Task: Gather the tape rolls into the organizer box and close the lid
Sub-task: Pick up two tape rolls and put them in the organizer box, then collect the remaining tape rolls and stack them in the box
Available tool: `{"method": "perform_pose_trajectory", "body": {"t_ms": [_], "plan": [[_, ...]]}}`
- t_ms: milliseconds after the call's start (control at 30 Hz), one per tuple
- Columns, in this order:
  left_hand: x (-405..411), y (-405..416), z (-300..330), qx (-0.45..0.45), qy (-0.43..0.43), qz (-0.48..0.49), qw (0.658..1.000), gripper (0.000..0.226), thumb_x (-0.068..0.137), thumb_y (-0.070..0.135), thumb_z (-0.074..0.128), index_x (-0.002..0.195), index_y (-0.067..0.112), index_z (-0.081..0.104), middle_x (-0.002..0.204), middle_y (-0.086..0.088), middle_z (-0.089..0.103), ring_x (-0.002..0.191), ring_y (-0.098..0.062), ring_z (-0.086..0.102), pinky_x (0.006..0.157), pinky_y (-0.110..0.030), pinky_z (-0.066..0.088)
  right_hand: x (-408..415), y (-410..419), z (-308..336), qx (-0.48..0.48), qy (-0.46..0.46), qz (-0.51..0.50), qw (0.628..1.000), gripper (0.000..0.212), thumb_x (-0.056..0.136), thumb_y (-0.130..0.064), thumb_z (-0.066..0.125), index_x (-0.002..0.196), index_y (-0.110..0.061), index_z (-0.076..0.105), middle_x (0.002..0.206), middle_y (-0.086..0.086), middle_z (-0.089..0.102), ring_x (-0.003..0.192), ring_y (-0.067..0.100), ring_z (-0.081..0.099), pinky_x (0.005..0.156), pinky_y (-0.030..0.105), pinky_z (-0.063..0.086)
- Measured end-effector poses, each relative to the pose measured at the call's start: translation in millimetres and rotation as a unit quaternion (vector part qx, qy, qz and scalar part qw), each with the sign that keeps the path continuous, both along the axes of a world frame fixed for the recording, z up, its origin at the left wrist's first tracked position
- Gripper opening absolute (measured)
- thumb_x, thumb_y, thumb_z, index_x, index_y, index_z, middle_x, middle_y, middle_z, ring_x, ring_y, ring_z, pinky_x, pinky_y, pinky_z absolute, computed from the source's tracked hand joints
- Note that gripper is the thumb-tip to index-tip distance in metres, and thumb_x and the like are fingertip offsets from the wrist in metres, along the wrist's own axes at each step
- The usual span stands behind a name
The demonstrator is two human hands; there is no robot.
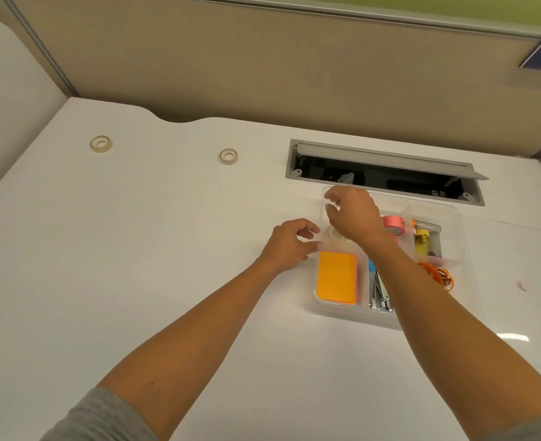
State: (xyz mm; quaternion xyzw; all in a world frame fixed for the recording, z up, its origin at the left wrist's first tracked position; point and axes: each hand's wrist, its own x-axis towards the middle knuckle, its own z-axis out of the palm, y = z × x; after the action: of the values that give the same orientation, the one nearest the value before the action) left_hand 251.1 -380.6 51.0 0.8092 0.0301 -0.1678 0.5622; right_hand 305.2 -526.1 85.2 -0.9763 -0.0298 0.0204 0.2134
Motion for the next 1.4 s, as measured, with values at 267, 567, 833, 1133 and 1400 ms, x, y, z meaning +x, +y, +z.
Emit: {"method": "perform_pose_trajectory", "body": {"t_ms": [267,567,833,1133,1400], "plan": [[-8.3,84.3,-2.5,0.045,-0.048,0.088,0.994,0.020,0.086,0.028,0.068,0.102,0.017,0.067,0.098,0.003,0.065,0.083,-0.012,0.061,0.074,-0.019,0.046,-23.8,66.9,0.3,0.064,-0.037,0.018,0.997,0.027,0.092,-0.029,0.058,0.116,-0.021,0.064,0.117,0.000,0.066,0.106,0.019,0.059,0.088,0.035,0.046],[1.5,219.3,-21.6,0.170,-0.099,0.171,0.965,0.018,0.087,0.021,0.067,0.104,0.017,0.067,0.115,-0.002,0.062,0.105,-0.018,0.059,0.092,-0.032,0.048,-11.7,141.7,-29.4,0.118,0.023,0.053,0.991,0.035,0.091,-0.024,0.058,0.125,-0.018,0.058,0.129,0.002,0.059,0.118,0.021,0.054,0.098,0.037,0.043],[58.0,323.2,-27.9,0.266,-0.139,0.234,0.925,0.029,0.084,0.019,0.068,0.113,0.015,0.064,0.123,-0.007,0.058,0.116,-0.025,0.054,0.099,-0.029,0.040,42.4,197.2,-51.1,0.108,0.034,0.058,0.992,0.047,0.092,-0.028,0.058,0.136,-0.018,0.046,0.143,0.002,0.045,0.129,0.022,0.044,0.102,0.036,0.038],[141.7,400.5,-45.4,0.298,-0.109,0.322,0.892,0.068,0.084,0.024,0.070,0.141,0.005,0.037,0.147,-0.017,0.036,0.137,-0.032,0.032,0.114,-0.037,0.026,128.8,239.7,-75.7,0.140,0.055,-0.001,0.989,0.065,0.084,-0.035,0.068,0.139,-0.021,0.036,0.141,0.005,0.039,0.126,0.027,0.043,0.099,0.041,0.042],[195.2,444.8,-60.9,0.341,-0.058,0.309,0.886,0.093,0.085,0.039,0.066,0.151,0.009,0.007,0.160,-0.015,0.011,0.147,-0.031,0.009,0.119,-0.039,0.010,161.3,247.5,-87.9,0.051,0.059,0.001,0.997,0.061,0.086,-0.046,0.061,0.139,-0.026,0.038,0.143,0.001,0.034,0.125,0.026,0.043,0.091,0.038,0.041]]}}
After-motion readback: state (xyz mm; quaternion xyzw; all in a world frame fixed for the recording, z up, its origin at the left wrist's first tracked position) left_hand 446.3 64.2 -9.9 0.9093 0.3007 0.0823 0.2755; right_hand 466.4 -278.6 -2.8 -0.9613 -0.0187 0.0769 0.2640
